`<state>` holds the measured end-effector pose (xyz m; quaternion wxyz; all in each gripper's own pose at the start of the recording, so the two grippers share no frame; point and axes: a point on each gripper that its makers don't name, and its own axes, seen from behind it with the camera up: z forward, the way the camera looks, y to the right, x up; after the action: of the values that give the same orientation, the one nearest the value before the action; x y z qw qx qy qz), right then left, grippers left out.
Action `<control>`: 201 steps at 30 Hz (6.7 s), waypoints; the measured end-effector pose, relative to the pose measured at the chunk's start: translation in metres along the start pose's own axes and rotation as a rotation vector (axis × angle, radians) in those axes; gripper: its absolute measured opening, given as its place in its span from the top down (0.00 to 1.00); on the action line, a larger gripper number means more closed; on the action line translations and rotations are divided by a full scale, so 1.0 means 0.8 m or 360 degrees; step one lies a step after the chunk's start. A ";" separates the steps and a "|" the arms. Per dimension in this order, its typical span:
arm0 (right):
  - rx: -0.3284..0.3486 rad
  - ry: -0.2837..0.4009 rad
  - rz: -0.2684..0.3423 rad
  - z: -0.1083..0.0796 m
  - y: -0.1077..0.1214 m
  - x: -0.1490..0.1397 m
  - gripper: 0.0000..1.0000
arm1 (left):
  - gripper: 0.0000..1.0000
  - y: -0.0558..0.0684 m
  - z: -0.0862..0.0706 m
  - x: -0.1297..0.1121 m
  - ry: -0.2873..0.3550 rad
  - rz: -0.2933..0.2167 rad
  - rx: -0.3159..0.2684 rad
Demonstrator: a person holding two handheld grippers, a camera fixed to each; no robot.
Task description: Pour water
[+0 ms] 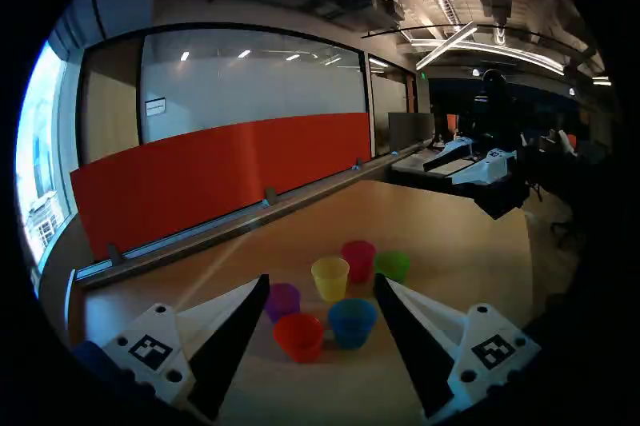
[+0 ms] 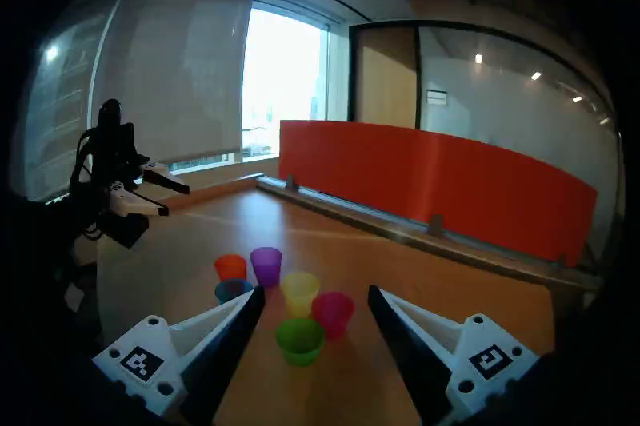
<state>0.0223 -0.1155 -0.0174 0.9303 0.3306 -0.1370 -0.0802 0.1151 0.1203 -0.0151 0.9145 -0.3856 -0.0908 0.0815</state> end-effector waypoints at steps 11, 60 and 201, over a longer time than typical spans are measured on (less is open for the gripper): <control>0.0008 -0.0032 0.0019 0.009 0.005 -0.012 0.00 | 0.03 0.010 0.017 -0.029 -0.0090 -0.0002 -0.0078; 0.0020 -0.0173 0.0051 0.053 0.031 -0.069 0.00 | 0.04 0.051 0.105 -0.149 -0.0443 0.0090 -0.0353; 0.0051 -0.0135 0.0026 0.054 0.012 -0.060 0.00 | 0.10 0.045 0.100 0.031 0.0148 0.0053 -0.0241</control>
<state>-0.0358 -0.1221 0.0109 0.9189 0.3407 -0.1802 -0.0843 0.1177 0.2056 0.0167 0.8846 -0.4584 -0.0477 0.0716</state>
